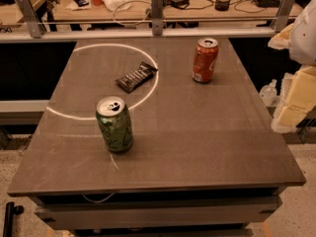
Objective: Move coke can near green can
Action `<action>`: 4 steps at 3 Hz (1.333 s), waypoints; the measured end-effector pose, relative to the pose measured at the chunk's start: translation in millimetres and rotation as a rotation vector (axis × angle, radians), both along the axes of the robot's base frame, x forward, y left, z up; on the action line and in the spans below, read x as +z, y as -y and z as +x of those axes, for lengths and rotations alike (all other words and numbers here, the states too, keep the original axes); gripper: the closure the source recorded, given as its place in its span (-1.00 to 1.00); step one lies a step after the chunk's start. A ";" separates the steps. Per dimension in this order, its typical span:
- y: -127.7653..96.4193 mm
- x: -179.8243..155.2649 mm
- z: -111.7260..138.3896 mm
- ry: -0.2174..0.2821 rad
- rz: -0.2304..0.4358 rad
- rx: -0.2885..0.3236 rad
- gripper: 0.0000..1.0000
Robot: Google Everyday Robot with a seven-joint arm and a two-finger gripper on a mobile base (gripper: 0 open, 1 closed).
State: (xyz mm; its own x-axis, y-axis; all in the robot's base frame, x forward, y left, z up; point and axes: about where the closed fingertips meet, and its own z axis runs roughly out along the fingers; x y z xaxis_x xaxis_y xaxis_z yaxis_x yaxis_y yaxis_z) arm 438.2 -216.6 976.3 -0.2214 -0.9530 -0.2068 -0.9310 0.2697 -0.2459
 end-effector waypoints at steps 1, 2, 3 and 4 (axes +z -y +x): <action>0.0 0.0 0.0 0.000 0.000 0.000 -1.00; 3.2 -1.1 3.9 0.006 0.100 -0.041 -1.00; 31.9 -17.7 17.8 0.049 0.327 -0.180 -1.00; 47.4 -29.2 27.4 0.147 0.531 -0.248 -1.00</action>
Offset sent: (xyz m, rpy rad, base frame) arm 0.0258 -0.0245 0.0013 0.5264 -0.0062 -0.2150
